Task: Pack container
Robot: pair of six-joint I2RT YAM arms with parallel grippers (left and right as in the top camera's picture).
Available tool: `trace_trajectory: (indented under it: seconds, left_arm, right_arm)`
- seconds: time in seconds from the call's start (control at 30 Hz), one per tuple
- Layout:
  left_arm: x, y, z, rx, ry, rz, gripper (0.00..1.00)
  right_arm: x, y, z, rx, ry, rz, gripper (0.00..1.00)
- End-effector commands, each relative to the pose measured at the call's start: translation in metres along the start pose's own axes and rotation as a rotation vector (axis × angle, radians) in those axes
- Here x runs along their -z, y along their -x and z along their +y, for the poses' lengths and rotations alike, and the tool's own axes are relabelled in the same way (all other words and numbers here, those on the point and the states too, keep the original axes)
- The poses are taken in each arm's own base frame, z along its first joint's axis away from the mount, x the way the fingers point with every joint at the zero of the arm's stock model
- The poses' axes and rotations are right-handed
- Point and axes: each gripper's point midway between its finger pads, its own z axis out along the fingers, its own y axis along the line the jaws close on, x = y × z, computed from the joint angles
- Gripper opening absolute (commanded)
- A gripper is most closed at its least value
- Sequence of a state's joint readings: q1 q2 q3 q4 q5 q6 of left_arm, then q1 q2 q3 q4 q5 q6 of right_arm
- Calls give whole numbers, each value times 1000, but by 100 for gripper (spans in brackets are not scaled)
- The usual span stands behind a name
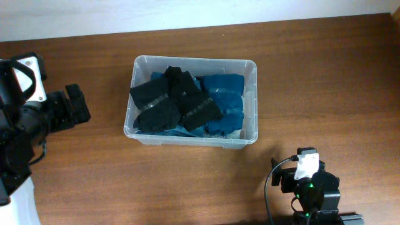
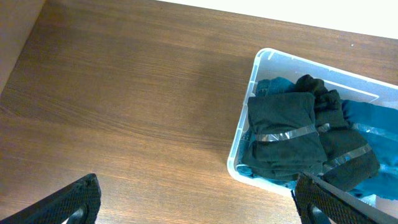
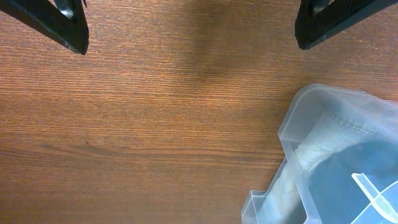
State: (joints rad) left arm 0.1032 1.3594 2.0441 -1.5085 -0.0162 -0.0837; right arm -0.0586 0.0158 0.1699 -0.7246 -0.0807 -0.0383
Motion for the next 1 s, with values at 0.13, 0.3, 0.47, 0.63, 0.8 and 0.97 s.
trace_trajectory:
  seconds: [0.13, 0.3, 0.47, 0.63, 0.8, 0.97]
  left_arm:
    - [10, 6, 5, -22, 28, -62, 99]
    - [3, 7, -15, -149, -84, -191, 100]
    - [-24, -22, -18, -181, -110, -284, 99]
    - [-50, -75, -18, -187, -132, -352, 99]
    - [-70, -121, -14, -188, -131, -390, 99]
    - [-90, -167, -11, -186, -136, -397, 99]
  right_arm:
    - [-1, 0, 0, 2, 2, -7, 98]
    - [-1, 0, 0, 2, 2, -7, 99]
    - [-1, 0, 0, 2, 2, -7, 99]
    - [-1, 0, 0, 2, 2, -7, 98]
    - [-1, 0, 0, 2, 2, -7, 98]
    - [-1, 0, 0, 2, 2, -7, 99]
